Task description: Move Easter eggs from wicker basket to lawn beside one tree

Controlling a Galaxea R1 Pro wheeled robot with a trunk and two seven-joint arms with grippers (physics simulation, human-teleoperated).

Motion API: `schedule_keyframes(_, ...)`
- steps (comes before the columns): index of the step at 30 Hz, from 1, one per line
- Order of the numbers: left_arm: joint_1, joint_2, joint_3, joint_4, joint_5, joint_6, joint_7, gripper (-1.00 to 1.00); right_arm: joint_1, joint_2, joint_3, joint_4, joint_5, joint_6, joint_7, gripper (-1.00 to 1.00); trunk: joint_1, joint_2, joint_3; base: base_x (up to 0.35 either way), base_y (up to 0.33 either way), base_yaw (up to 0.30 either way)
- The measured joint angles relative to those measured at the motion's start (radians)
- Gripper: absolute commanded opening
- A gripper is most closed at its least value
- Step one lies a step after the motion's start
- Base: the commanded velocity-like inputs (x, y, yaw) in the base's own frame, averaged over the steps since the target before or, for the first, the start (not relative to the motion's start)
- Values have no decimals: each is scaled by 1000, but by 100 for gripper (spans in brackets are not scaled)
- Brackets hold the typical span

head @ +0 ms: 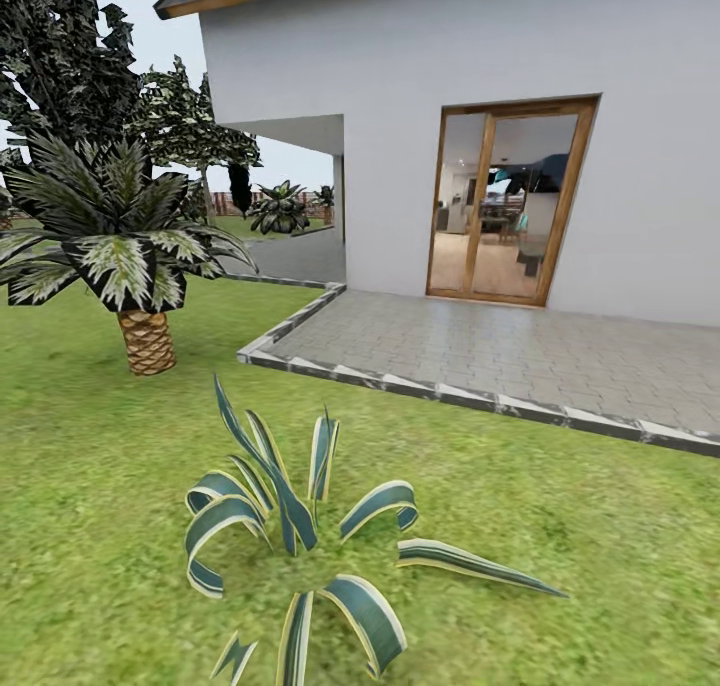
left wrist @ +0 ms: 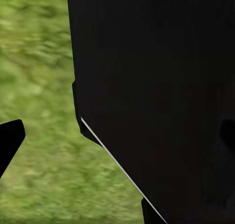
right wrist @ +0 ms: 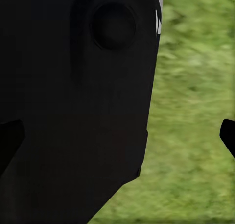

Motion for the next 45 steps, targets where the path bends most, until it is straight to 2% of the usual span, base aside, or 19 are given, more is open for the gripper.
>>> schedule_keyframes(9,0,1,0,0,0,0,-1,100,0,0,0,0,0,0,0,100,0,0,0,0,33,0)
schedule_keyframes(28,0,1,-1,0,-1,0,-1,100,1,0,0,0,0,0,0,100,0,0,0,0,320,-1)
schedule_keyframes(38,0,1,-1,0,-1,0,-1,100,1,1,0,0,0,0,1,100,0,0,0,0,136,-244)
schedule_keyframes(45,0,1,-1,0,-1,0,-1,100,0,0,0,0,0,0,0,100,0,0,0,0,39,-52)
